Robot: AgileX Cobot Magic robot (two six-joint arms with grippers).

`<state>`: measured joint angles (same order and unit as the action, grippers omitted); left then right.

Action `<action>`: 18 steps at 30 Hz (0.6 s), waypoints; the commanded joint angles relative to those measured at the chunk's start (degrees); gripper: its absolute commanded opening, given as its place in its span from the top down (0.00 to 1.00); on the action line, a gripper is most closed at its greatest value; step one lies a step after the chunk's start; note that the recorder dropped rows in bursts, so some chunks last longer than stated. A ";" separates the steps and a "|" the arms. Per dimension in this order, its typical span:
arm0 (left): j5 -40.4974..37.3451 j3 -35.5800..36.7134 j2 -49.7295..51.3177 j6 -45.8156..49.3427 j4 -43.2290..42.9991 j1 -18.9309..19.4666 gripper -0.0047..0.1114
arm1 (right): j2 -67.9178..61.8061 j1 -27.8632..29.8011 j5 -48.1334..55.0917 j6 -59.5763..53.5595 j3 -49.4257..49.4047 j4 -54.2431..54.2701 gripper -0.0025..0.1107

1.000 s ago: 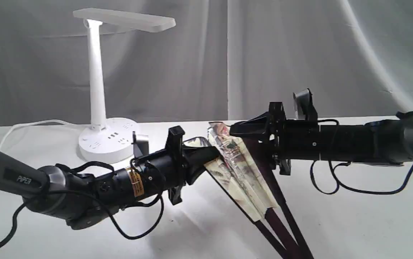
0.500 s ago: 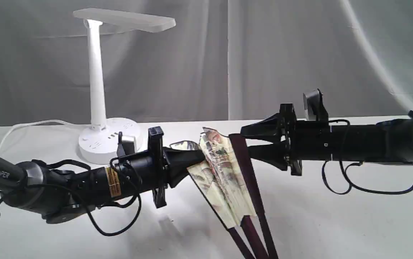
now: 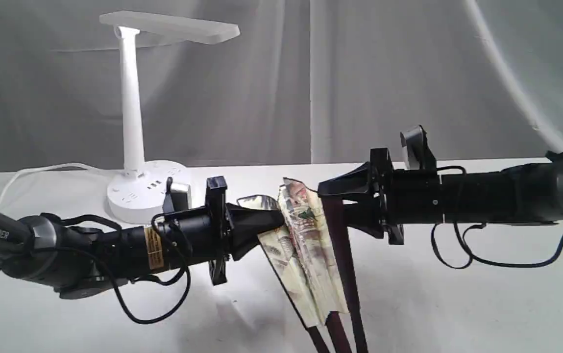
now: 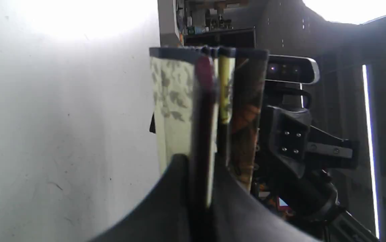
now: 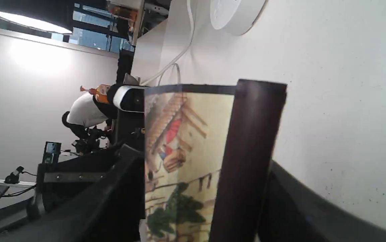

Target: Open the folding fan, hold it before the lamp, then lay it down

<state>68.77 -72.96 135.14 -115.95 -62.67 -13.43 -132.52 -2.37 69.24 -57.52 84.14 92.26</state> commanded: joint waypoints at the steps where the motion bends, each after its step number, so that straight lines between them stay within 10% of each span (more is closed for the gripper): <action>1: 1.19 0.01 -1.65 -1.03 -1.38 -0.16 0.96 | 1.01 -0.44 0.73 -0.11 0.34 -0.84 0.61; 12: 1.19 0.01 -2.23 -1.03 -2.64 -0.41 0.96 | 1.01 -0.44 0.73 -0.11 0.34 -2.92 0.65; 18: 1.19 0.01 -2.37 -1.03 -2.84 -1.19 0.96 | 1.01 -0.44 0.73 -0.24 0.34 -2.92 0.85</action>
<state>68.87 -72.96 133.90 -116.19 -65.51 -13.90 -132.52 -2.63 69.26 -57.52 84.14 89.51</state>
